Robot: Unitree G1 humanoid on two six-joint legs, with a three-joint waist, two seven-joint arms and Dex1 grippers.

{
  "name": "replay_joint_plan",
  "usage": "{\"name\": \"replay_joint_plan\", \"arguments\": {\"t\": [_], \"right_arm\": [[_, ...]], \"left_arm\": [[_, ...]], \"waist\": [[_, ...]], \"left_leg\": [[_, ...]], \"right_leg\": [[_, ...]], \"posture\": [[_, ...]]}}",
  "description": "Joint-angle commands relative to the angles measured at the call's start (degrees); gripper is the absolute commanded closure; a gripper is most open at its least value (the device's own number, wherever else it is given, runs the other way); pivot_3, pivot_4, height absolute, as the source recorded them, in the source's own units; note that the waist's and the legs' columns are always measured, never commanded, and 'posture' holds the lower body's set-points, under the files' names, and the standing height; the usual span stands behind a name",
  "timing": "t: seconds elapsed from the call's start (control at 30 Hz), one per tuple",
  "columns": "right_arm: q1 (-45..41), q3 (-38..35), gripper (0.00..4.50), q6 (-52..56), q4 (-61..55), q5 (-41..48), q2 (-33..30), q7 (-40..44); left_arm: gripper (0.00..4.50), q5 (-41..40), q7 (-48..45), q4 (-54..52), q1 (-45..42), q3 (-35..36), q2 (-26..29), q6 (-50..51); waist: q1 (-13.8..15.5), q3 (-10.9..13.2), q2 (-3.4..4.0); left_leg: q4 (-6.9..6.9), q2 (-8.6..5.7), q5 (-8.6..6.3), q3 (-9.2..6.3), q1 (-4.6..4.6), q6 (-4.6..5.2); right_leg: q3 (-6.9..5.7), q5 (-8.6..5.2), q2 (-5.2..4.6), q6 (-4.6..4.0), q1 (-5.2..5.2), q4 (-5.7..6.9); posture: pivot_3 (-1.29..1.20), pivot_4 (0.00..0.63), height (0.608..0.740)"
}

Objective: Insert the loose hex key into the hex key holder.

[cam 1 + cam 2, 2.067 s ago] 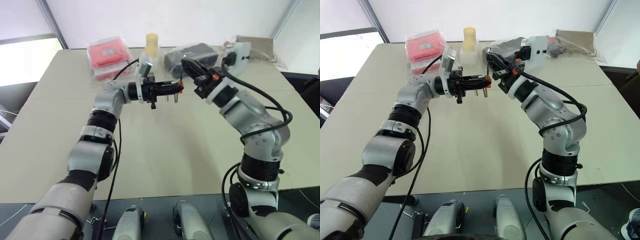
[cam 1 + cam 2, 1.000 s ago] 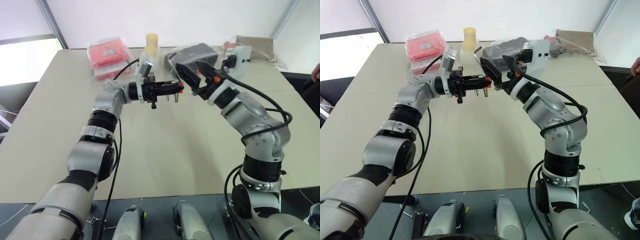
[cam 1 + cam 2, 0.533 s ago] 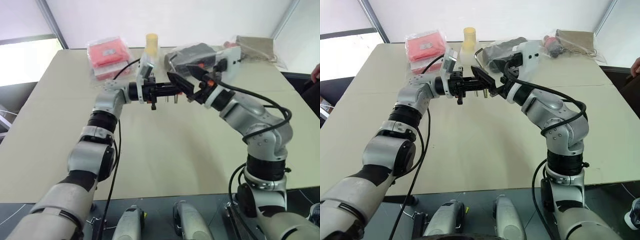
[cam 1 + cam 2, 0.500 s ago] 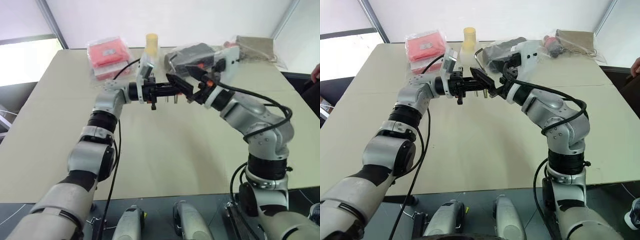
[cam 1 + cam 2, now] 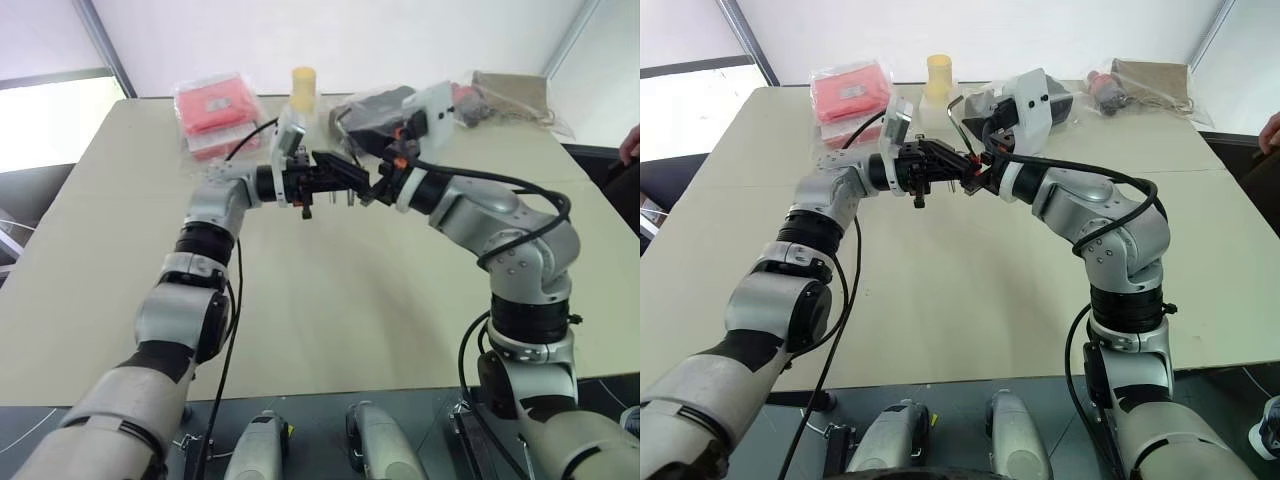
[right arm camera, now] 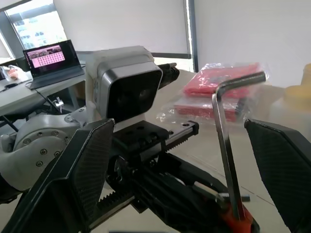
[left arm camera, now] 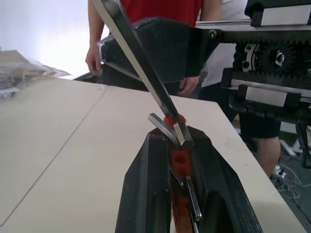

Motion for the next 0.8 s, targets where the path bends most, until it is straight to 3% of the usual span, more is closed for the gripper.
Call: {"name": "replay_joint_plan", "arguments": {"t": [0.03, 0.3, 0.4, 0.63, 0.8], "right_arm": [[-1.17, -0.65, 0.07, -0.34, -0.63, -0.28, 0.18, -0.08], [-1.26, -0.29, 0.07, -0.87, 0.75, -1.52, 1.10, -0.08], [-1.73, 0.07, 0.86, -0.66, 1.97, -1.94, 1.23, 0.35], [-1.80, 0.19, 4.44, -0.29, 2.20, -2.20, 1.26, 0.61], [-1.92, -0.37, 4.48, -0.22, 2.15, -2.87, 1.60, 0.22]], "left_arm": [[4.50, -0.48, -0.83, -2.63, -0.64, 0.25, 0.71, -0.45], [4.50, 0.81, -1.47, -4.78, 1.11, -1.67, 0.62, -1.28], [4.50, 1.35, -1.82, -5.16, 1.74, -2.43, 0.32, -1.66], [4.50, 1.72, -1.86, -5.08, 2.31, -3.02, 0.27, -2.38], [4.50, 1.53, -1.75, -5.16, 2.42, -3.04, 0.21, -2.30]], "waist": [[0.04, 0.00, 0.00], [-0.02, 0.00, 0.00], [0.01, 0.00, 0.00], [0.06, 0.00, 0.00], [0.04, 0.00, 0.00]], "left_leg": [[0.00, 0.00, 0.00, 0.00, 0.00, 0.00], [0.00, 0.00, 0.00, 0.00, 0.00, 0.00], [0.00, 0.00, 0.00, 0.00, 0.00, 0.00], [0.00, 0.00, 0.00, 0.01, 0.00, 0.00], [0.00, 0.00, 0.00, 0.00, 0.00, 0.00]], "right_leg": [[0.00, 0.00, 0.00, 0.00, 0.00, 0.00], [0.00, 0.00, 0.00, 0.00, 0.00, 0.00], [0.00, 0.00, 0.00, 0.00, 0.00, 0.00], [0.00, 0.00, 0.00, 0.00, 0.00, 0.00], [0.00, 0.00, 0.00, 0.00, 0.00, 0.01]], "posture": [[0.00, 0.150, 0.740], [0.00, 0.150, 0.740], [0.00, 0.150, 0.740], [0.00, 0.150, 0.740], [0.00, 0.150, 0.740]]}}
